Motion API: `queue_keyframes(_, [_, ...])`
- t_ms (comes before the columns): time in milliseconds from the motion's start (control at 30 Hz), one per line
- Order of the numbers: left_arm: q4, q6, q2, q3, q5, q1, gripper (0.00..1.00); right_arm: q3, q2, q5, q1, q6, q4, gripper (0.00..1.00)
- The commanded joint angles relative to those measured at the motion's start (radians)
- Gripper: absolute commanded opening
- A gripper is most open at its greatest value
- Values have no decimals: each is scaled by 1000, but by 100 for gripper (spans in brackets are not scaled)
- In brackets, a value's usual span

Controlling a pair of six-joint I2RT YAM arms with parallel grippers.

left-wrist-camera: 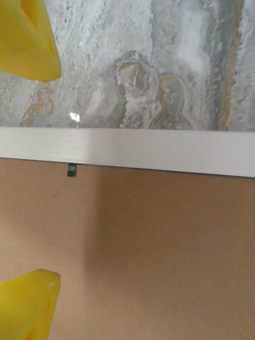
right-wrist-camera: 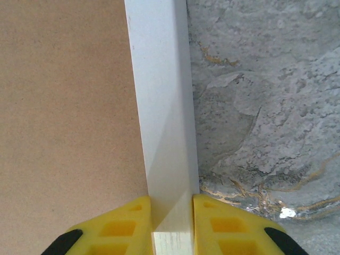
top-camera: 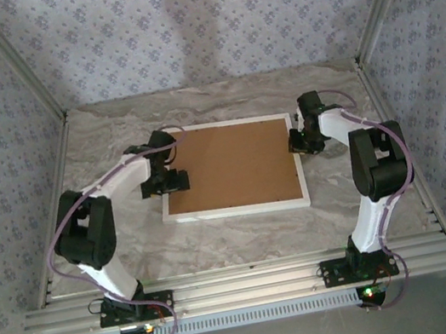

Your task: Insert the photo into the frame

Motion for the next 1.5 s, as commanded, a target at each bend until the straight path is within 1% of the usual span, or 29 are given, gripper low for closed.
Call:
queue_keyframes(0, [26,-17,-85,-21,67,44,92,18,25,-43,11,9,-33,22])
queue_keyframes(233, [41,-19,-147,-92,78,131,93,27,26,-40,11,8,-37,22])
queue_keyframes(367, [55,-18,-150,-141,87,153,93,29,28,-39,11,8,-38,22])
queue_keyframes(533, [71,-23,-117,-179,98,155,92,34,31,-38,12,9,-36,22])
queue_keyframes(567, [101,-24,-110,-181,101,156,92,34,32,-38,12,8,-36,22])
queue_keyframes(667, [118,-24,-90,-181,102,156,92,33,32,-37,13,9,-38,22])
queue_keyframes(967, [145,-21,-22,-169,69,159,92,23,33,-36,13,10,-33,22])
queue_keyframes(1167, [147,-19,-3,-197,51,159,92,22,36,-39,12,9,-36,22])
queue_keyframes(1267, [158,-30,-2,-215,73,158,92,25,43,-39,13,9,-33,22])
queue_keyframes(1467, [173,-61,-36,-220,170,138,89,93,89,-20,10,-14,-54,21])
